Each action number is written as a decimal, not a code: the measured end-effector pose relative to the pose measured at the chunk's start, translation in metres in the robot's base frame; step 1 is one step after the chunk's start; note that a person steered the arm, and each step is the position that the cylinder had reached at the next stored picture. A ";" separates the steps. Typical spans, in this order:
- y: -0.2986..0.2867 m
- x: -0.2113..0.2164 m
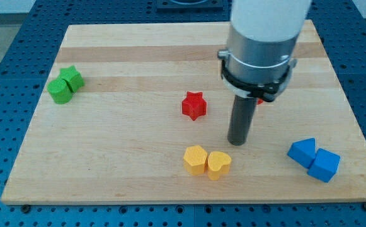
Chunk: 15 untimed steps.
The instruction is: Push red star to the bottom left corner of the board
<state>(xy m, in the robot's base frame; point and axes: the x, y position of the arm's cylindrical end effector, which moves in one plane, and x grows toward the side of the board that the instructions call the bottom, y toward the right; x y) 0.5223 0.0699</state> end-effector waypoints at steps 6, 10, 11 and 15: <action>-0.041 -0.026; 0.007 -0.011; 0.007 -0.047; -0.112 -0.061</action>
<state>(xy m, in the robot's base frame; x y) 0.4614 -0.0426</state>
